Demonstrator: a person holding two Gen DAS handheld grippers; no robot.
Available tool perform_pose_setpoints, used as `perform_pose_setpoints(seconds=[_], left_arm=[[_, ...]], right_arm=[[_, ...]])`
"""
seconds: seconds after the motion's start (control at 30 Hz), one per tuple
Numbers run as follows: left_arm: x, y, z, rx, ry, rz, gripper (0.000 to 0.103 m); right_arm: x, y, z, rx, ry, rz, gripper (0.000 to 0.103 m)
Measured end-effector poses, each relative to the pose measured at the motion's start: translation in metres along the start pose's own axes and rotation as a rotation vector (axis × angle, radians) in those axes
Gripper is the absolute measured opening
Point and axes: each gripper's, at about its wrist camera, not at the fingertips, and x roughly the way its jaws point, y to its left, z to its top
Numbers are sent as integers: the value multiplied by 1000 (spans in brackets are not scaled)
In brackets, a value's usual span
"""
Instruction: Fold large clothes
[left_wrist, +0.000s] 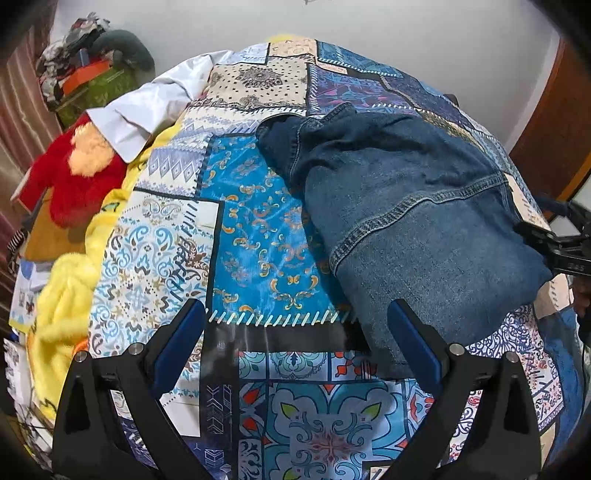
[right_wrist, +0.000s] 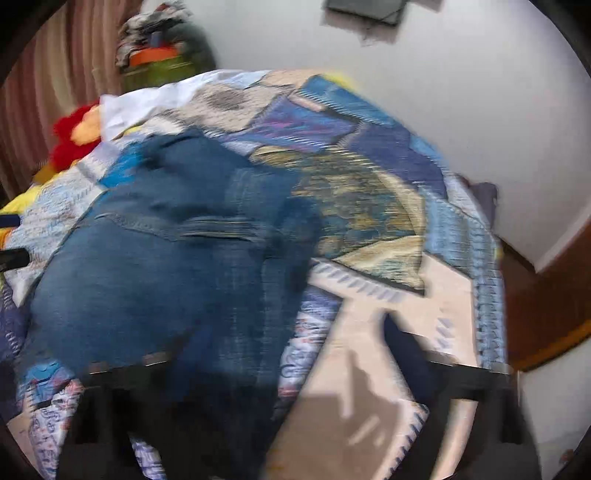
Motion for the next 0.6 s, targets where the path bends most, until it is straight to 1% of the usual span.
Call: perform_pose_setpoints(seconds=[0.07,0.1,0.23,0.33,0.37,0.4,0.47,0.6], left_arm=[[2,4,2,-32,-2,-33,100],[4,6,4,-58,-1,-59,100],[26,14,17,-184,30,-213,100],[55,13,27,-251,93,-343,100],[66,13,30,-274,114,-371,100],[76,12,33,-290,131,-389,100],[89,12,38,-317,142,-421,100],[114,10,49,-363,179,-490,103]], right_arm=[[0,-15,0,70,37,92,94],[-2,-20,1,94,43,124,94],[1,-27,8,168,67,242,94],[19,-27,16,219,128,348,94],[28,-27,17,235,155,378,94],[35,-26,19,243,176,395,94],[50,-21,21,246,215,424,94],[74,-16,24,271,252,499,95]])
